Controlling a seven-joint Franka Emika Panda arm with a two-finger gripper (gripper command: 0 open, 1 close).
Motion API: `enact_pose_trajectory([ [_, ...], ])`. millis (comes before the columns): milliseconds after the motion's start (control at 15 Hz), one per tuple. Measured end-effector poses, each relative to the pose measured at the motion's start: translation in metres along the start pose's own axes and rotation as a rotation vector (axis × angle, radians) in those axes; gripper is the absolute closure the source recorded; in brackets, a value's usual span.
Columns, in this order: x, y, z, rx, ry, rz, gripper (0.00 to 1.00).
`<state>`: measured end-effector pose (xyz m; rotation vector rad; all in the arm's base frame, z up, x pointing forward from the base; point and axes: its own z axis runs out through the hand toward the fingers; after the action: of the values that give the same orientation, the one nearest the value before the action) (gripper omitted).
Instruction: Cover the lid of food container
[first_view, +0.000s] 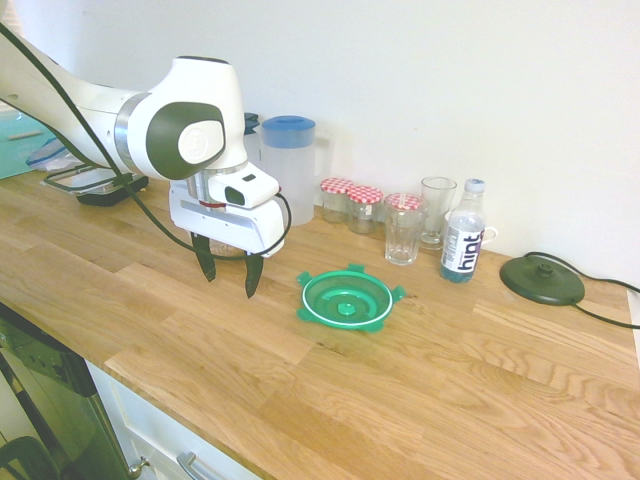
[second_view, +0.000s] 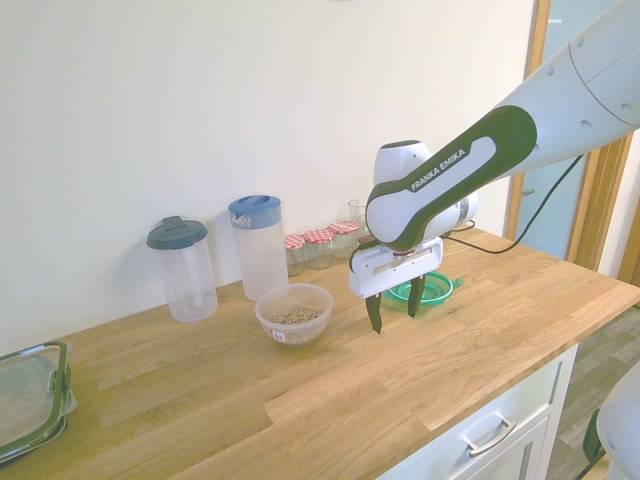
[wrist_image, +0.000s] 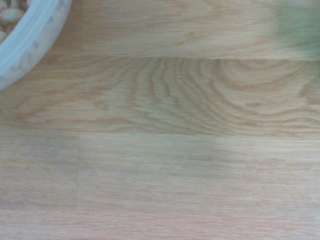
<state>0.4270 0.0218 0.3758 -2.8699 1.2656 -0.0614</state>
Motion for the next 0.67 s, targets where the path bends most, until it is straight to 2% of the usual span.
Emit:
enact_pose_trajectory([
  [267,0.011,0.002,-0.010,0.039,-0.040,-0.008,0.00],
  [467,0.055,0.021,-0.042,0.148,-0.187,-0.053,0.00],
  [667,0.113,0.050,-0.061,0.212,-0.317,-0.067,0.00],
])
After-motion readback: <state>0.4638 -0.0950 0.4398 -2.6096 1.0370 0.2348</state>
